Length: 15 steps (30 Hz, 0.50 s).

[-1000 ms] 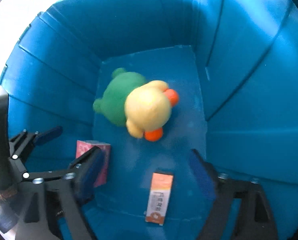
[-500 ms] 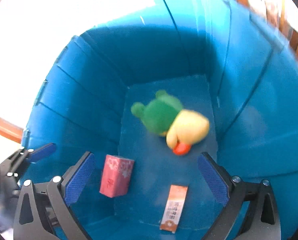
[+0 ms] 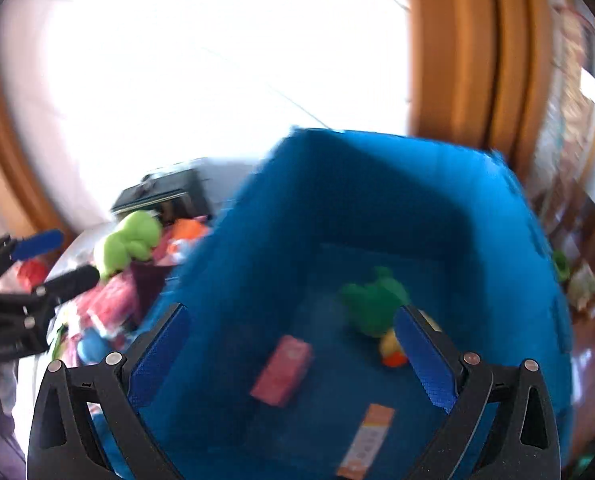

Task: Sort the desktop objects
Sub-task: 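Return both tools to the pile and reach toward the brown bear plush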

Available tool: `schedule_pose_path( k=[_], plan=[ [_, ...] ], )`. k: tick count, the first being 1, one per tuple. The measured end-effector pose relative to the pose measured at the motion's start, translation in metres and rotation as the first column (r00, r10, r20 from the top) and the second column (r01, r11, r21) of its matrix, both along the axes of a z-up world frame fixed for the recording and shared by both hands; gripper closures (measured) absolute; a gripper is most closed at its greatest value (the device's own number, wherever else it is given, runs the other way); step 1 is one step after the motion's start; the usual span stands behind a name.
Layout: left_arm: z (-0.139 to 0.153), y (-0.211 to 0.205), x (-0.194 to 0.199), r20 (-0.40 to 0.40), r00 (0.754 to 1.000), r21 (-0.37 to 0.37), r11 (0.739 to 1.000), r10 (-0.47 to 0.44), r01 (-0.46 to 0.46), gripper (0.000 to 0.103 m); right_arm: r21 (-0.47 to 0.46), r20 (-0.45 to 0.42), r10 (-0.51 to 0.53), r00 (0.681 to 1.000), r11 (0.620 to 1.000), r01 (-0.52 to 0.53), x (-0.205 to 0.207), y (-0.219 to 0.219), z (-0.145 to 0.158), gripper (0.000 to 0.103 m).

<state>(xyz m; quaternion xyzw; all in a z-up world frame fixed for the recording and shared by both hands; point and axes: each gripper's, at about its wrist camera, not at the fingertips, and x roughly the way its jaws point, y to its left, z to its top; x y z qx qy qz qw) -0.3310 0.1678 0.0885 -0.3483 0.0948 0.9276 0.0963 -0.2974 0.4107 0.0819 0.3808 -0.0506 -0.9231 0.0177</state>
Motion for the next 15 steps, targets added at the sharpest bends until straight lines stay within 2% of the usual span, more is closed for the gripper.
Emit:
schedule_pose_path(
  k=[7, 12, 15],
  plan=[
    [-0.025, -0.128, 0.054, -0.044, 0.989, -0.047, 0.989, 0.141, -0.143, 0.012, -0.007, -0.019, 0.161, 0.987, 0.987, -0.162, 0.012, -0.115, -0.015, 0.0],
    [-0.065, -0.203, 0.08, -0.001, 0.984, -0.045, 0.983, 0.18, -0.18, 0.012, 0.008, -0.042, 0.243, 0.969, 0.97, -0.243, 0.029, -0.197, -0.03, 0.0],
    [-0.089, -0.24, 0.091, 0.029, 0.983, -0.033, 0.983, 0.183, -0.182, 0.012, 0.006, -0.036, 0.253, 0.967, 0.968, -0.253, 0.04, -0.235, -0.046, 0.0]
  ],
)
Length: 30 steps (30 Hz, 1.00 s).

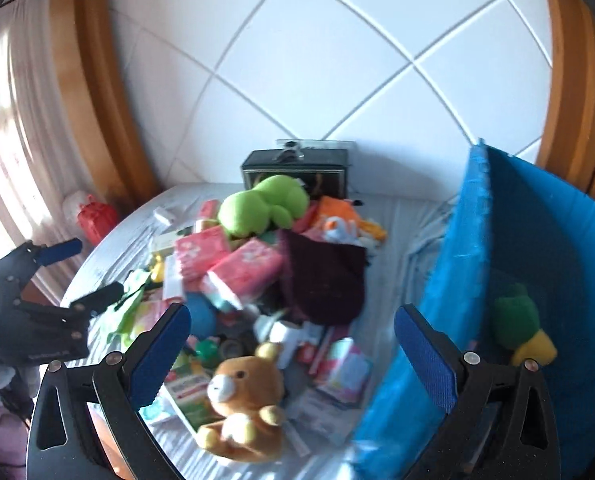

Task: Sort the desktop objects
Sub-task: 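Return both tools to the pile and reach toward the brown bear plush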

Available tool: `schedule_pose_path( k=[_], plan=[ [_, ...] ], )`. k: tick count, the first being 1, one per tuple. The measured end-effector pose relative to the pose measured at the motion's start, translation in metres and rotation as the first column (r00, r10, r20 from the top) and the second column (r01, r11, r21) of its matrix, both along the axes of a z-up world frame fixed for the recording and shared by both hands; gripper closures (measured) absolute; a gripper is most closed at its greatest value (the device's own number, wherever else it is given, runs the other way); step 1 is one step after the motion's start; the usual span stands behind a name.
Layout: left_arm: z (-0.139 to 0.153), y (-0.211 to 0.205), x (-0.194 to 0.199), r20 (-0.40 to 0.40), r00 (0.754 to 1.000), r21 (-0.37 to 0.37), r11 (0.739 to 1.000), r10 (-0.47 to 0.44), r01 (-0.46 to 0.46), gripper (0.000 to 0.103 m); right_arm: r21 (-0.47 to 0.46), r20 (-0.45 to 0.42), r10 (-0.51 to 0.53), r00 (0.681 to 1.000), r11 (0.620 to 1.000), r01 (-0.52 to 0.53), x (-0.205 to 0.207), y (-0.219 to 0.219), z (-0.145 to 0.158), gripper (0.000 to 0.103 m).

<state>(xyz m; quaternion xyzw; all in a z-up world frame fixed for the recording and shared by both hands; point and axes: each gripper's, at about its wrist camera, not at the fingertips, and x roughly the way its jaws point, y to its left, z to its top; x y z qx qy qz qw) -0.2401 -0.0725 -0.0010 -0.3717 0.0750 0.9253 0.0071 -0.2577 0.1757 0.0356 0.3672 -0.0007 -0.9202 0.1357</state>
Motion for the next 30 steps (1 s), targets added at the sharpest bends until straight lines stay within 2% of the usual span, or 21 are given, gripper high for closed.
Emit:
schedule_pose_path(
  k=[6, 11, 18, 21, 25, 30],
  plan=[
    [-0.055, -0.023, 0.002, 0.059, 0.995, 0.036, 0.996, -0.085, 0.083, 0.012, 0.03, 0.065, -0.075, 0.995, 0.997, 0.073, 0.021, -0.05, -0.053, 0.0],
    [-0.092, -0.008, -0.009, 0.114, 0.978, 0.074, 0.984, -0.173, 0.165, 0.012, 0.048, 0.132, -0.171, 0.976, 0.985, 0.166, 0.04, -0.054, -0.096, 0.0],
    [-0.134, 0.031, -0.025, 0.177, 0.947, 0.085, 0.962, -0.269, 0.258, 0.012, 0.051, 0.226, -0.267, 0.937, 0.964, 0.262, 0.048, -0.027, -0.148, 0.0],
    [-0.15, 0.047, -0.029, 0.208, 0.92, 0.081, 0.943, -0.332, 0.322, 0.012, 0.051, 0.249, -0.328, 0.911, 0.944, 0.326, 0.051, -0.015, -0.162, 0.0],
    [-0.17, 0.055, -0.034, 0.239, 0.869, 0.111, 0.901, -0.433, 0.419, 0.012, 0.027, 0.286, -0.401, 0.871, 0.911, 0.41, 0.059, -0.008, -0.172, 0.0],
    [-0.19, 0.053, -0.045, 0.29, 0.796, 0.12, 0.845, -0.531, 0.521, 0.012, -0.006, 0.318, -0.51, 0.799, 0.842, 0.54, 0.074, -0.014, -0.186, 0.0]
  ],
)
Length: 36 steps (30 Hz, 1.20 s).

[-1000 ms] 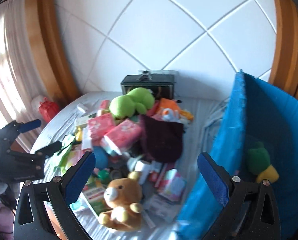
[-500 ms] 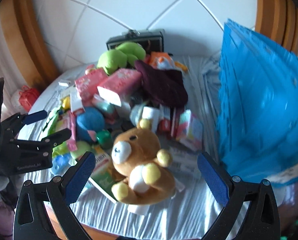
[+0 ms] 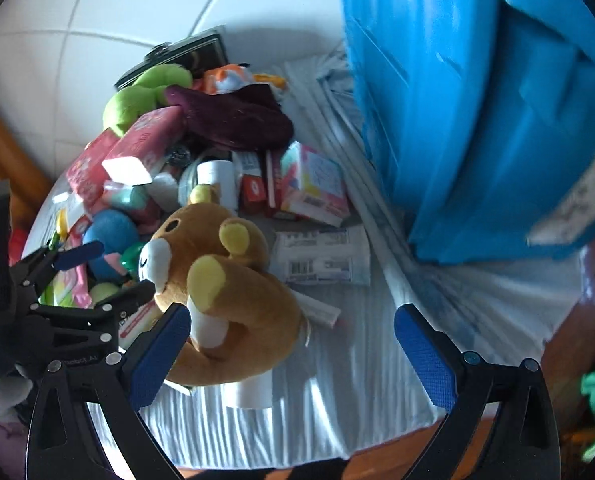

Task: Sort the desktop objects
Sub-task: 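Return both tools to the pile and reach toward the brown bear plush, then grasp the brown bear plush with the right tool and lift it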

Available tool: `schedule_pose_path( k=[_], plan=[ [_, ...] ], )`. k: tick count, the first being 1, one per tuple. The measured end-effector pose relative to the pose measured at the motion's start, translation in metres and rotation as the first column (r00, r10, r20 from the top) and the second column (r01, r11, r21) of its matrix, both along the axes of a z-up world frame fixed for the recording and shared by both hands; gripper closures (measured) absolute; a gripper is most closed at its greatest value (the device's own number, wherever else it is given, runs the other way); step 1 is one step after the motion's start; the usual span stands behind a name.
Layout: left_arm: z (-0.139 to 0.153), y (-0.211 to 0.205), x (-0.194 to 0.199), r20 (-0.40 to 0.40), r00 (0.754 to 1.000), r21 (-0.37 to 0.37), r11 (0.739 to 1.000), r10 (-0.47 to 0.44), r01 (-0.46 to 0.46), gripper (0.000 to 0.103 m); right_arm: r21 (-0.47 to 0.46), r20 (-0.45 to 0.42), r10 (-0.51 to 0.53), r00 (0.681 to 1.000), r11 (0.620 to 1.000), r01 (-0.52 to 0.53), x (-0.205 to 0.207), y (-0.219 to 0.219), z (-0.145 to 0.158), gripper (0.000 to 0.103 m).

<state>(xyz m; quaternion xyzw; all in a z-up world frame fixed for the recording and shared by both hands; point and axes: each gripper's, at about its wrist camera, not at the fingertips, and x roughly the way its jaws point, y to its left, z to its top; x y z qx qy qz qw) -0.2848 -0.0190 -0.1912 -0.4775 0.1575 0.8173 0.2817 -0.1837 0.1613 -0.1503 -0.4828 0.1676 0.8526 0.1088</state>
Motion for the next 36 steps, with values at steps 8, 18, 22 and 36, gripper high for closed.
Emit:
schedule_pose_path(
  k=[8, 18, 22, 36],
  plan=[
    [-0.019, 0.005, -0.012, 0.04, 0.988, 0.036, 0.988, -0.151, 0.15, 0.003, -0.104, 0.044, -0.197, 0.979, 0.974, 0.201, 0.001, -0.01, -0.037, 0.0],
    [-0.039, 0.038, -0.026, 0.103, 0.943, 0.076, 0.948, -0.317, 0.31, 0.001, -0.15, 0.093, -0.27, 0.959, 0.948, 0.281, -0.016, -0.01, -0.061, 0.0],
    [-0.048, 0.046, -0.027, 0.12, 0.936, 0.072, 0.943, -0.33, 0.324, 0.001, -0.124, 0.12, -0.277, 0.953, 0.948, 0.292, -0.017, -0.013, -0.069, 0.0],
    [-0.037, 0.047, -0.021, 0.06, 0.94, 0.093, 0.939, -0.337, 0.331, 0.01, -0.059, 0.034, -0.219, 0.975, 0.973, 0.221, -0.016, -0.017, -0.064, 0.03]
  ],
)
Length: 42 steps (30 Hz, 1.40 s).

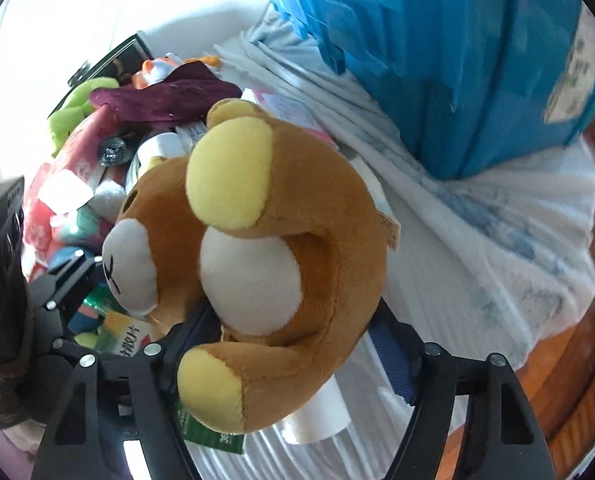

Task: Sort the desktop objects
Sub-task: 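Grasp the brown bear plush with the right tool and lift it, then carry the bear plush over the blue crate and lower it inside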

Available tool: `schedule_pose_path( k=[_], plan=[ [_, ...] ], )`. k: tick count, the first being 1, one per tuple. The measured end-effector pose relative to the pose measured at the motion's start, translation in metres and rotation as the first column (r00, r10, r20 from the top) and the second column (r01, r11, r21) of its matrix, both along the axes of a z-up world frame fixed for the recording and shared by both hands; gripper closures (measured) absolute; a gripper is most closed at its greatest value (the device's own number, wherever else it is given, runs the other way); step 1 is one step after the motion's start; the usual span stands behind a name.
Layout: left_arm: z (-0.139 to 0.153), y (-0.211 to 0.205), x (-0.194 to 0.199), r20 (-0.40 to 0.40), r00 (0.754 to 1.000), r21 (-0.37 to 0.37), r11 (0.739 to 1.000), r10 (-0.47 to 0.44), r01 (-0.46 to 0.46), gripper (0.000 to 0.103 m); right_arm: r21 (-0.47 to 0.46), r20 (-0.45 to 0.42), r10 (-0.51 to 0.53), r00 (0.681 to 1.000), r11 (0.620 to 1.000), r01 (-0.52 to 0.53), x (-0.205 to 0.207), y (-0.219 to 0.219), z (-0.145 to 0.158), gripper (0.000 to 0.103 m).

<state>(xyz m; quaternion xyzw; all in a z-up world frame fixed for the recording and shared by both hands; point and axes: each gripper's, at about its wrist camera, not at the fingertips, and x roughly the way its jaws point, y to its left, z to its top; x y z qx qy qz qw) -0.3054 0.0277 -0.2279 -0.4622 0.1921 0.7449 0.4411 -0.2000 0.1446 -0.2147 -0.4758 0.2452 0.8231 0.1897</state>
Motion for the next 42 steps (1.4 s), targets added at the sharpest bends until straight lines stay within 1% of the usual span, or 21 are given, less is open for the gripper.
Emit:
schedule_pose_path(
  k=[5, 13, 16, 21, 25, 28, 31, 32, 34, 38, 41, 42],
  plan=[
    [0.026, -0.012, 0.008, -0.054, 0.998, 0.035, 0.999, 0.022, -0.02, 0.01, 0.035, -0.046, 0.031, 0.998, 0.999, -0.029, 0.003, -0.008, 0.02, 0.031],
    [0.085, -0.035, 0.004, -0.148, 0.983, 0.114, 0.989, 0.111, -0.094, 0.01, 0.103, -0.138, 0.116, 0.984, 0.989, -0.103, -0.007, -0.024, 0.076, 0.031],
    [0.116, -0.044, 0.004, -0.194, 0.969, 0.147, 0.981, 0.154, -0.127, 0.01, 0.136, -0.173, 0.16, 0.972, 0.981, -0.137, -0.016, -0.029, 0.102, 0.031],
    [0.172, -0.051, -0.003, -0.264, 0.938, 0.207, 0.963, 0.226, -0.174, 0.01, 0.196, -0.233, 0.231, 0.945, 0.963, -0.187, -0.029, -0.032, 0.155, 0.031],
    [0.218, -0.041, -0.012, -0.312, 0.912, 0.241, 0.95, 0.268, -0.197, 0.01, 0.256, -0.276, 0.282, 0.919, 0.943, -0.212, -0.04, -0.026, 0.2, 0.031],
    [0.25, -0.023, -0.014, -0.342, 0.894, 0.257, 0.944, 0.291, -0.209, 0.01, 0.272, -0.314, 0.298, 0.902, 0.938, -0.215, -0.047, -0.011, 0.231, 0.03],
    [0.277, 0.01, -0.017, -0.365, 0.883, 0.265, 0.942, 0.296, -0.206, 0.01, 0.296, -0.341, 0.31, 0.888, 0.932, -0.211, -0.052, 0.013, 0.257, 0.03],
    [0.286, 0.022, -0.023, -0.373, 0.88, 0.266, 0.942, 0.295, -0.203, 0.01, 0.299, -0.347, 0.311, 0.885, 0.931, -0.21, -0.053, 0.022, 0.264, 0.03],
    [0.3, 0.052, -0.03, -0.387, 0.874, 0.267, 0.943, 0.294, -0.199, 0.01, 0.3, -0.359, 0.312, 0.879, 0.931, -0.208, -0.052, 0.051, 0.277, 0.03],
    [0.322, 0.128, -0.044, -0.401, 0.868, 0.27, 0.943, 0.294, -0.195, 0.01, 0.303, -0.366, 0.316, 0.875, 0.93, -0.209, -0.051, 0.122, 0.299, 0.03],
    [0.333, 0.188, -0.054, -0.392, 0.873, 0.27, 0.943, 0.292, -0.194, 0.01, 0.316, -0.359, 0.317, 0.878, 0.926, -0.206, -0.048, 0.175, 0.312, 0.03],
    [0.332, 0.207, -0.063, -0.387, 0.875, 0.269, 0.943, 0.29, -0.194, 0.01, 0.324, -0.35, 0.318, 0.881, 0.924, -0.204, -0.049, 0.197, 0.317, 0.03]
  ],
)
